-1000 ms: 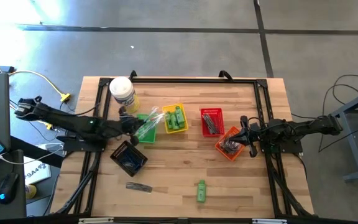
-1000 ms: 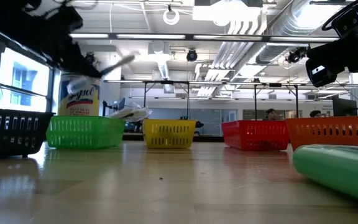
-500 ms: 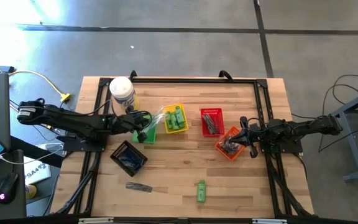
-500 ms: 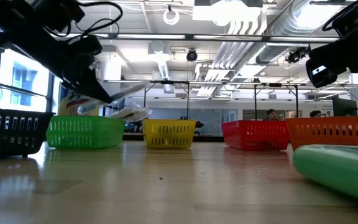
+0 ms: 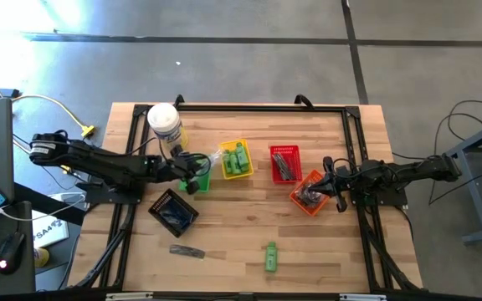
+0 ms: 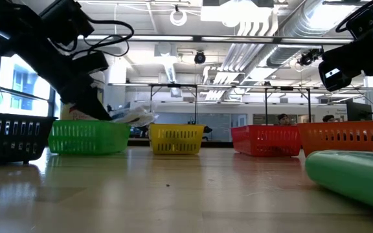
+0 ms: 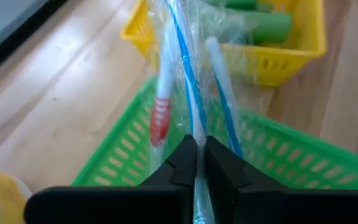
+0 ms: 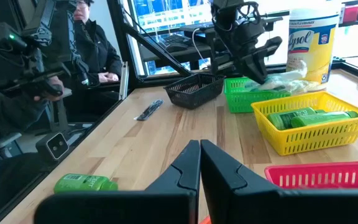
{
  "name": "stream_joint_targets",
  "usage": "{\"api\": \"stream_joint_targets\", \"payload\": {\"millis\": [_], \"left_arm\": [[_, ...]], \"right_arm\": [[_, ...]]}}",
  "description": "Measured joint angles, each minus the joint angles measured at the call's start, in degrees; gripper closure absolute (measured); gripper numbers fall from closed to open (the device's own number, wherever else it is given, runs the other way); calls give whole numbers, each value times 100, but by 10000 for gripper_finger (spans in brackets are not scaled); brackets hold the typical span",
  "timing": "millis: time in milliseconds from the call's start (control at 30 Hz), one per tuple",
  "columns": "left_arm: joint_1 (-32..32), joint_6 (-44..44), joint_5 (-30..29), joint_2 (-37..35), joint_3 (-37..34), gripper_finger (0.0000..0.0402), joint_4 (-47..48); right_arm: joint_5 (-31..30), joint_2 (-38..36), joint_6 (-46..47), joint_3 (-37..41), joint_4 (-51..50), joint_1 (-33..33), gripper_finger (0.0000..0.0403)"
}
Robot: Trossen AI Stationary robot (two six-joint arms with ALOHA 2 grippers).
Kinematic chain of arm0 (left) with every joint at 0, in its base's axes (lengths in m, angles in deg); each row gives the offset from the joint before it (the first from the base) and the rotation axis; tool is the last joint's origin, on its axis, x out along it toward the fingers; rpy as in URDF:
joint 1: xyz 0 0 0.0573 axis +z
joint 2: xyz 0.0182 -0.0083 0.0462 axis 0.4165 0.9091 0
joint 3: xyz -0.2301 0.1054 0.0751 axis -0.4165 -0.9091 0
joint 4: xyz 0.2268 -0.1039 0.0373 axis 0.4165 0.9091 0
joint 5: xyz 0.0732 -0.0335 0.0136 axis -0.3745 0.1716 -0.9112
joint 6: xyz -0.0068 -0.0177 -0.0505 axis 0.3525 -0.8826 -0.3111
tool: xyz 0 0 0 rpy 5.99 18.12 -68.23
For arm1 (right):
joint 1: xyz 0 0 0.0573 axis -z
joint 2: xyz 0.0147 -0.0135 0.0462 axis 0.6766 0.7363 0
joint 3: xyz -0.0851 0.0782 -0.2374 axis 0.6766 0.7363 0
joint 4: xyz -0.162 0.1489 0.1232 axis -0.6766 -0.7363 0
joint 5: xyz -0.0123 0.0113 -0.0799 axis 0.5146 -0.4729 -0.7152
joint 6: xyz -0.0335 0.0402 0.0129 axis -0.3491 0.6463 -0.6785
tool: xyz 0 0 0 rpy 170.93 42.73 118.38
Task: Pick & Place Travel size toiletries
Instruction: Put the blue toothbrush into green basket
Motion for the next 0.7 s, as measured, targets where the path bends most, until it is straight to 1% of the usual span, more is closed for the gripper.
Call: {"api": "stream_joint_targets", "payload": {"millis": [100, 200, 333, 567, 700], "left_arm": [[0, 17, 134, 0, 0, 367, 54], [0, 17, 141, 0, 0, 335, 142], [0, 17, 112, 0, 0, 286, 129], [-4, 153, -37, -84, 0, 188, 88], [-2, 172, -37, -212, 0, 146, 105]], "right_arm": [[-2, 0, 0, 2, -2, 0, 398], [0, 1, 0, 0, -4, 0, 398], [0, 1, 0, 2, -9, 0, 398], [-11, 1, 0, 0, -4, 0, 398], [-13, 1, 0, 0, -2, 0, 398]]}}
